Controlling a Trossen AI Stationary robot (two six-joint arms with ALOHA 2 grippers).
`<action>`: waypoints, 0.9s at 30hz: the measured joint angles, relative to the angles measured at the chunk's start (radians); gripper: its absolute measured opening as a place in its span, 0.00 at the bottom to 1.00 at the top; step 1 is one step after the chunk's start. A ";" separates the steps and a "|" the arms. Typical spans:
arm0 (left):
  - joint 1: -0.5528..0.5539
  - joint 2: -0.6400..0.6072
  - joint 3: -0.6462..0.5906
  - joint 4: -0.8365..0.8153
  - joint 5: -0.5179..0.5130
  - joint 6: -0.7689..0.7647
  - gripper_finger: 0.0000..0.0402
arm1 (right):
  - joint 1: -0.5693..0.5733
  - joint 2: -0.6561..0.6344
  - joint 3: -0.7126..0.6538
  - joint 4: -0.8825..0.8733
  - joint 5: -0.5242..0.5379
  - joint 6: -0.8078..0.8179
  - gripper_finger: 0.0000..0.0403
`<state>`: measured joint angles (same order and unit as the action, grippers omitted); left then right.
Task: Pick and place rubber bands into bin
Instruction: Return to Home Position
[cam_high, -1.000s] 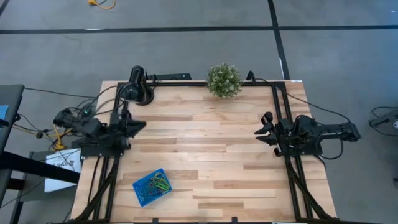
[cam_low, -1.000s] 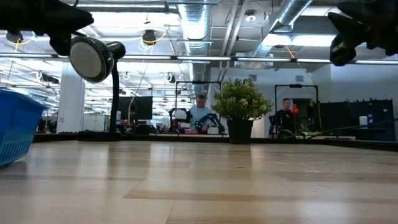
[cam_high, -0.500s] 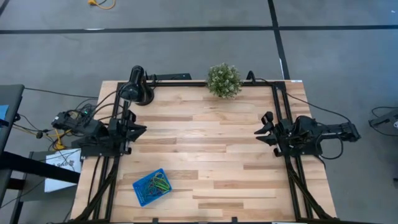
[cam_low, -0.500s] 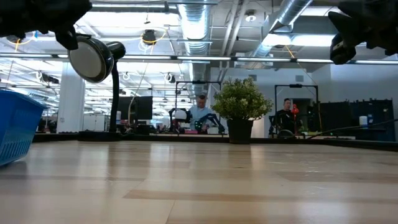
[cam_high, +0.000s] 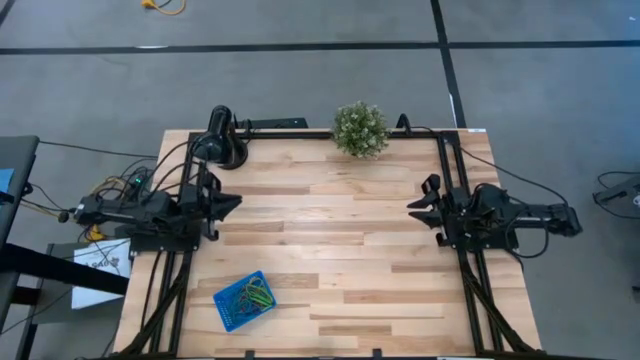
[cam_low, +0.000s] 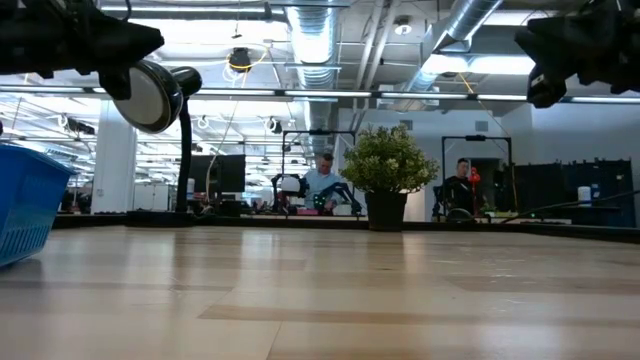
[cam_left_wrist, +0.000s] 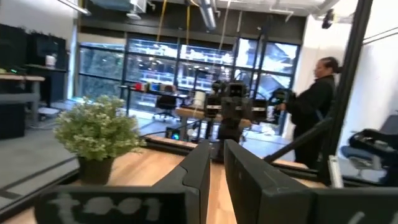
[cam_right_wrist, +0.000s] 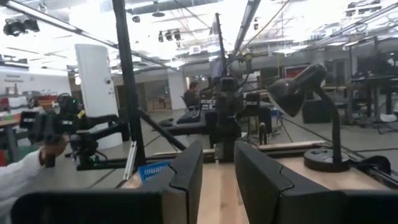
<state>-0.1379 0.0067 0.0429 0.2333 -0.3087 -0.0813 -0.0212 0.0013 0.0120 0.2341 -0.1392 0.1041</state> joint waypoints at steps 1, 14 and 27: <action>0.007 0.000 0.000 -0.004 0.016 -0.011 0.09 | -0.006 0.000 0.000 -0.005 -0.012 -0.002 0.22; 0.017 0.000 -0.032 -0.025 0.031 -0.035 0.09 | -0.014 0.000 0.000 -0.073 -0.037 0.002 0.22; 0.016 0.000 -0.033 -0.160 0.042 -0.011 0.09 | -0.012 0.000 -0.005 -0.085 -0.040 0.019 0.22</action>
<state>-0.1215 0.0065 0.0097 0.0737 -0.2671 -0.0921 -0.0334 0.0013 0.0071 0.1488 -0.1794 0.1226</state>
